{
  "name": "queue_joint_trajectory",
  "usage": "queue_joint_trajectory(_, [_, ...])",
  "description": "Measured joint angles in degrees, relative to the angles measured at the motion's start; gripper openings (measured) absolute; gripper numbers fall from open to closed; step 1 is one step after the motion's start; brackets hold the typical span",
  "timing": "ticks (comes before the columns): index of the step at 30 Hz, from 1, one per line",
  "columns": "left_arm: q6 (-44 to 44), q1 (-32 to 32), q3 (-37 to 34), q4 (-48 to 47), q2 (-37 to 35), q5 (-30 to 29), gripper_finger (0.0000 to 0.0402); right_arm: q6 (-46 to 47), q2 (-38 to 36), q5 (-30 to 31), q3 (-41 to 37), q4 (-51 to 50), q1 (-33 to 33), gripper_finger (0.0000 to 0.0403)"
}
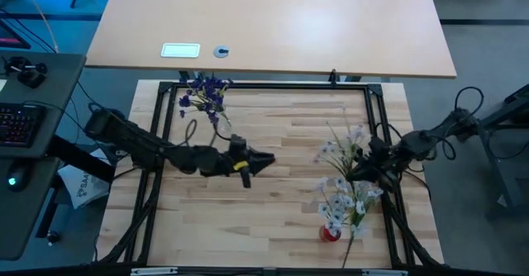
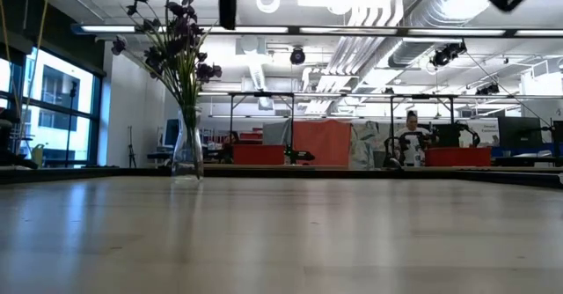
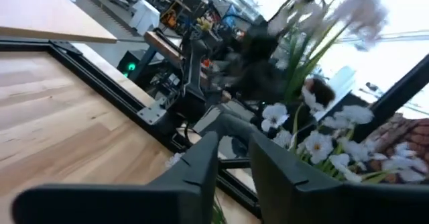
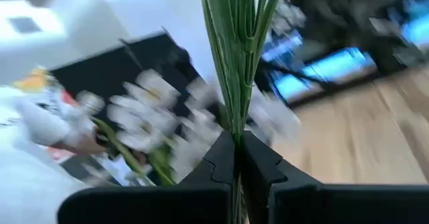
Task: Sort flowers into vase by color
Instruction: Put the top white flowers into the red vase
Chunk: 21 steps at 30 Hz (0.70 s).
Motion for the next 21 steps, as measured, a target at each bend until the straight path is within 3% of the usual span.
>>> queue_joint_trajectory(8, [-0.1, -0.1, 2.8, -0.5, 3.8, -0.1, 0.0004, -10.2, -0.3, 0.2, 0.0, 17.0, 6.0, 0.0000])
queue_joint_trajectory(18, [0.4, 0.4, 2.8, -1.0, 3.8, 0.0, 0.0001, -26.8, -2.5, 6.8, 0.0, 27.6, 6.1, 0.0000])
queue_joint_trajectory(21, [0.4, 0.4, 2.8, -1.3, 3.8, 0.0, 0.0000, -25.9, -2.7, 4.0, 0.0, 33.8, 6.1, 0.0000])
